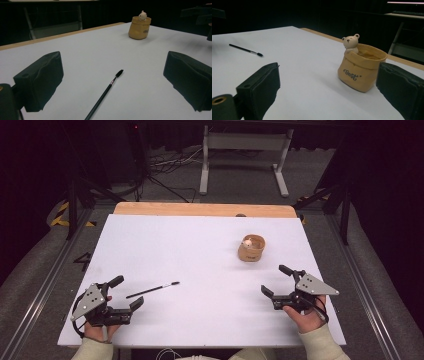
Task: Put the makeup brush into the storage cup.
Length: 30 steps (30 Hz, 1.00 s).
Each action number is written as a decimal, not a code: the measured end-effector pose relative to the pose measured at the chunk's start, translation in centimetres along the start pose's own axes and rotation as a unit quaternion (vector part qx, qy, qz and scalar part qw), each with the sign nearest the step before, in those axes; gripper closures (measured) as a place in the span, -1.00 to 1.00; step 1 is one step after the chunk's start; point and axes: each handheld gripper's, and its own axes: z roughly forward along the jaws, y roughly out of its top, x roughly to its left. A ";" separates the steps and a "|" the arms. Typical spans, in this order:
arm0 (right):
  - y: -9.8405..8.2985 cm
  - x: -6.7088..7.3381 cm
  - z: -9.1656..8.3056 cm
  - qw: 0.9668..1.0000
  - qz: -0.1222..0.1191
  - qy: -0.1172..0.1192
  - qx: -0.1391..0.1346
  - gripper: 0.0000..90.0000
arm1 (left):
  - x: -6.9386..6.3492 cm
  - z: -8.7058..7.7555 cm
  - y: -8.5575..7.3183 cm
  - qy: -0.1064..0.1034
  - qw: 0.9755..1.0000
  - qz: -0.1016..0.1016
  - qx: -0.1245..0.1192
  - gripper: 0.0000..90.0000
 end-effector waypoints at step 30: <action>0.0 0.4 -0.1 1.000 0.001 0.009 0.003 -0.81 | 0.1 0.1 2.0 0.000 1.000 0.003 -0.001 -0.94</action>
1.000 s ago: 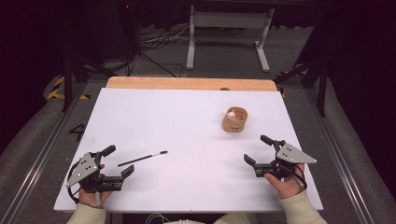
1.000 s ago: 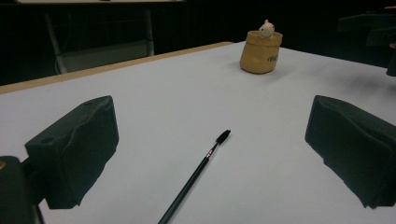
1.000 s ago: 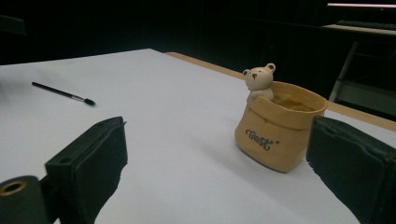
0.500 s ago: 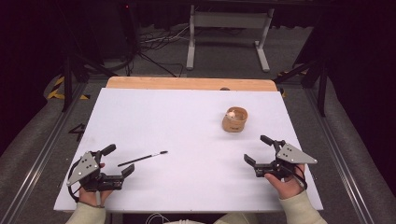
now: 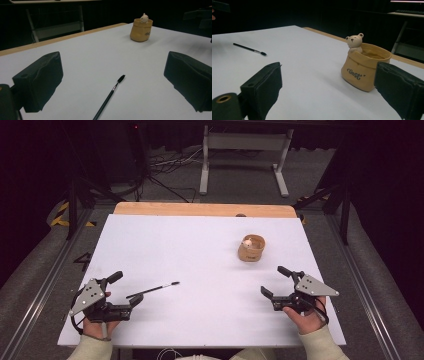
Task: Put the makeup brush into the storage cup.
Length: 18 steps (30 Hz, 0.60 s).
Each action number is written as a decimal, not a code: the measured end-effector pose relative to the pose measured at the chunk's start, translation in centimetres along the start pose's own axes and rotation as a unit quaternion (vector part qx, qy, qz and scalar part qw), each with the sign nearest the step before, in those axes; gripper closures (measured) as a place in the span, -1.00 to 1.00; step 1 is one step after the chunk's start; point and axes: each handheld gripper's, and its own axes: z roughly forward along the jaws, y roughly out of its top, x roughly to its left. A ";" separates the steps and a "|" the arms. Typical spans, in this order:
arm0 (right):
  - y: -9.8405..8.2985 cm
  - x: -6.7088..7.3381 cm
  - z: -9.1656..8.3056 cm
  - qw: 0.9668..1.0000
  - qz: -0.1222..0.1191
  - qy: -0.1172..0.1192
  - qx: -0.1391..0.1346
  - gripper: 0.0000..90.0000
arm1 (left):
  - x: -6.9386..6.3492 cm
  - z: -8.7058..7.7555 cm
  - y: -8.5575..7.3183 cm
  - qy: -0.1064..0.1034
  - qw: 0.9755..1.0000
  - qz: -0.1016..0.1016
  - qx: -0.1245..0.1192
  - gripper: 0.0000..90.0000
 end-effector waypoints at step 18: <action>-0.2 0.0 0.1 1.000 0.003 0.000 0.006 -0.78 | 1.3 3.1 2.6 -0.038 0.999 -0.001 0.011 -0.94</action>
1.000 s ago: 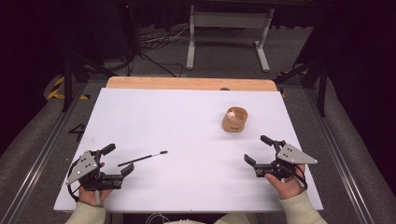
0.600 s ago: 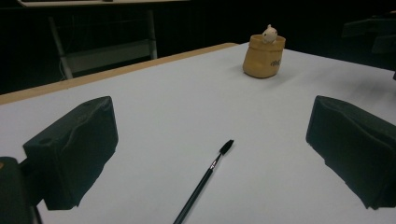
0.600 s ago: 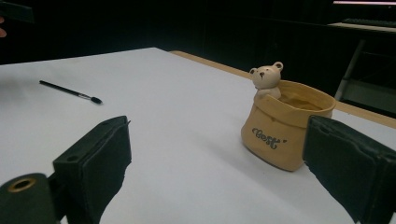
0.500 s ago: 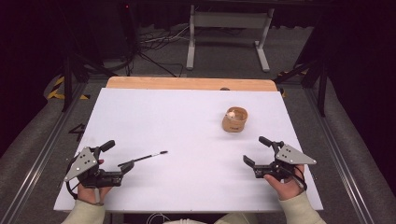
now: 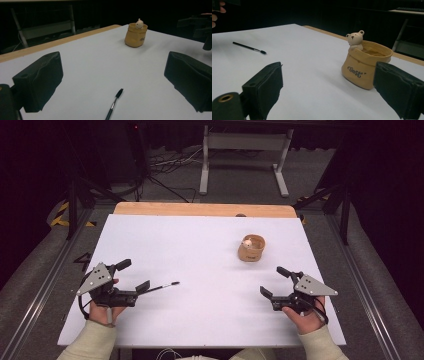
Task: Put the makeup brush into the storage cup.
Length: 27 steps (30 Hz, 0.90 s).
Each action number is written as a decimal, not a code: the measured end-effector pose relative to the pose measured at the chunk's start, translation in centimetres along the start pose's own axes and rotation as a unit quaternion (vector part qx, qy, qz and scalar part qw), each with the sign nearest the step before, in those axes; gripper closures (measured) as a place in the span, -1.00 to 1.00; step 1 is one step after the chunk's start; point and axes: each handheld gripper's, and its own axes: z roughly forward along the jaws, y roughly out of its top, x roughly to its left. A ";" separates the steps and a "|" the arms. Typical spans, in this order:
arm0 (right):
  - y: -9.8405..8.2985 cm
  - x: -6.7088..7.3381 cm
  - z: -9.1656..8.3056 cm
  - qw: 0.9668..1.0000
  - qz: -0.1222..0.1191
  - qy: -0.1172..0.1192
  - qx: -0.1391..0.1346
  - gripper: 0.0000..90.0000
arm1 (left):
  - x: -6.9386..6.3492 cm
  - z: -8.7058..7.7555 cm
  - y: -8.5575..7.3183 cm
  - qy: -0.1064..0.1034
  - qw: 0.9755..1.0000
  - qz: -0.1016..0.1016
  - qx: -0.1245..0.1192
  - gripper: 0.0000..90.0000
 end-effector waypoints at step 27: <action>-0.1 -0.3 -0.2 1.000 0.009 0.000 0.000 -0.87 | -0.5 4.0 4.2 -0.057 0.989 0.053 0.125 -0.89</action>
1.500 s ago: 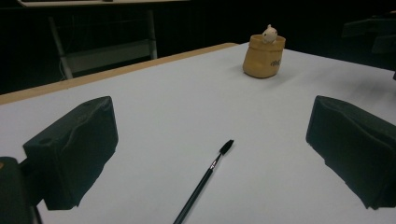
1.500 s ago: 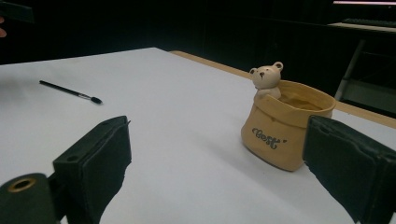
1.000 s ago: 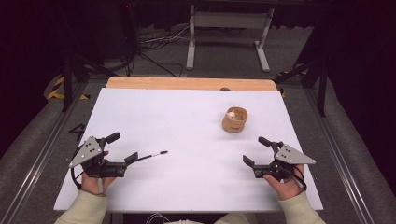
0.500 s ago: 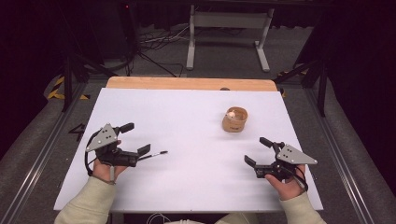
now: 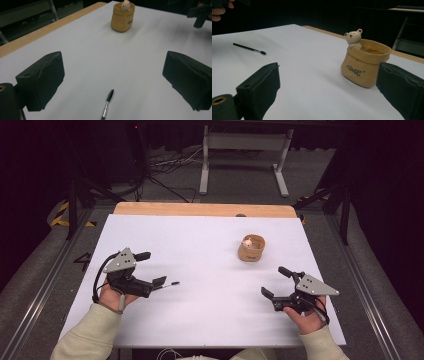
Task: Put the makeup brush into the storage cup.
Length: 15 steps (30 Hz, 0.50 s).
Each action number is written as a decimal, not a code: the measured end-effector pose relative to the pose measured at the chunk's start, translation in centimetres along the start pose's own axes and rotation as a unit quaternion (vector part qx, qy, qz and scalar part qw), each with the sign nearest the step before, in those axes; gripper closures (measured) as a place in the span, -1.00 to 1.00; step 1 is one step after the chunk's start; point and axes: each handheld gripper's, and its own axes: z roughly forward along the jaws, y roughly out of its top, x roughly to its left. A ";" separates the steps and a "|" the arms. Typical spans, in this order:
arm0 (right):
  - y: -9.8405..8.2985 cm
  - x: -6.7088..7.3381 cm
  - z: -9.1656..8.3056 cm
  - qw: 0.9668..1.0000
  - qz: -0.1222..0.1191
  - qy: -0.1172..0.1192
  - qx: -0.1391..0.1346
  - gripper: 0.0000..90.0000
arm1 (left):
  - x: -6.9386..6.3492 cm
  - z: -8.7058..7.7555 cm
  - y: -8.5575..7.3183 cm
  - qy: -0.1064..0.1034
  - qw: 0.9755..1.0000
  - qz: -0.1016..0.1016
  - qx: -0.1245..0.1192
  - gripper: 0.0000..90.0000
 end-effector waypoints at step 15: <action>-0.1 -0.1 -0.1 1.000 0.005 0.000 0.002 -0.88 | 1.3 0.6 2.4 -0.004 0.991 0.012 0.130 -0.86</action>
